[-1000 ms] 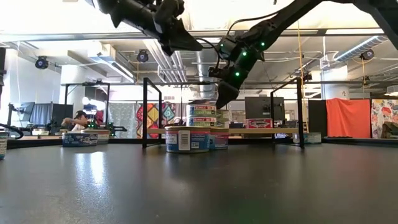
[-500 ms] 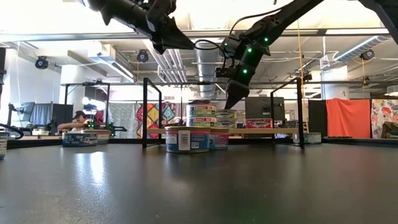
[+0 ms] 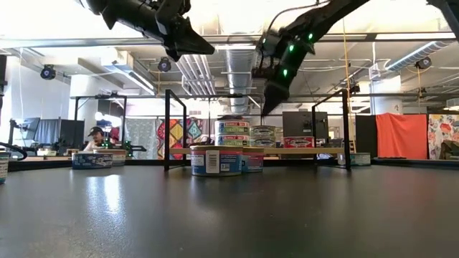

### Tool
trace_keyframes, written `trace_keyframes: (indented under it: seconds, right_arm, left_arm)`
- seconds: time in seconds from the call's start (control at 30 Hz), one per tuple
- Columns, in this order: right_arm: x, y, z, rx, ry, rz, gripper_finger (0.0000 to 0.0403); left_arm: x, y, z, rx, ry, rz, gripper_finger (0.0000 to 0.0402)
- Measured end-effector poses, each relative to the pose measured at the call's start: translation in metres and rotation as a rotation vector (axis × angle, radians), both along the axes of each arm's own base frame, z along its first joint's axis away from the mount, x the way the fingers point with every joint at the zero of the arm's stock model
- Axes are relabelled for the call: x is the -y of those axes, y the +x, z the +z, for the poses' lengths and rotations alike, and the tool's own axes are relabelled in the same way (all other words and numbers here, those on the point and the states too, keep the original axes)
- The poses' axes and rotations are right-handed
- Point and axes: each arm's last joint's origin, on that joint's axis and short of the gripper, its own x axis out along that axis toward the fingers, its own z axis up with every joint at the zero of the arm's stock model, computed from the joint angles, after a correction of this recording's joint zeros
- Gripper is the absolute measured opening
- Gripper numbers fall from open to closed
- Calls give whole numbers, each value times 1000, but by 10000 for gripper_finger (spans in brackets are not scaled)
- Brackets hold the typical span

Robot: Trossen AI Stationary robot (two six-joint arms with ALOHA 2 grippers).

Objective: Stack canned seafood by type on shelf
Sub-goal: Adjust the green tuna cans on the shelf

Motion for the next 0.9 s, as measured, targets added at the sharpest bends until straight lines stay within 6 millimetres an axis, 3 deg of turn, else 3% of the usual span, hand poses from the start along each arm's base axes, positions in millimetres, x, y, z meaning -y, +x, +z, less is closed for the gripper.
trace_keyframes:
  seconds: [0.1, 0.23, 0.5, 0.9]
  right_arm:
    - [-6, 1, 11, 74, 42, 16, 9]
    - [-25, 13, 11, 149, 159, 122, 9]
    - [-59, 37, 9, 155, 132, 215, 9]
    - [-43, 3, 4, -84, 110, 12, 9]
  left_arm:
    - [0, 0, -3, 3, 4, 8, 0]
    - [0, 0, -5, 25, 14, 18, 0]
    - [0, -2, -6, 21, 6, 25, 0]
    - [14, -7, -9, 8, -17, -13, 0]
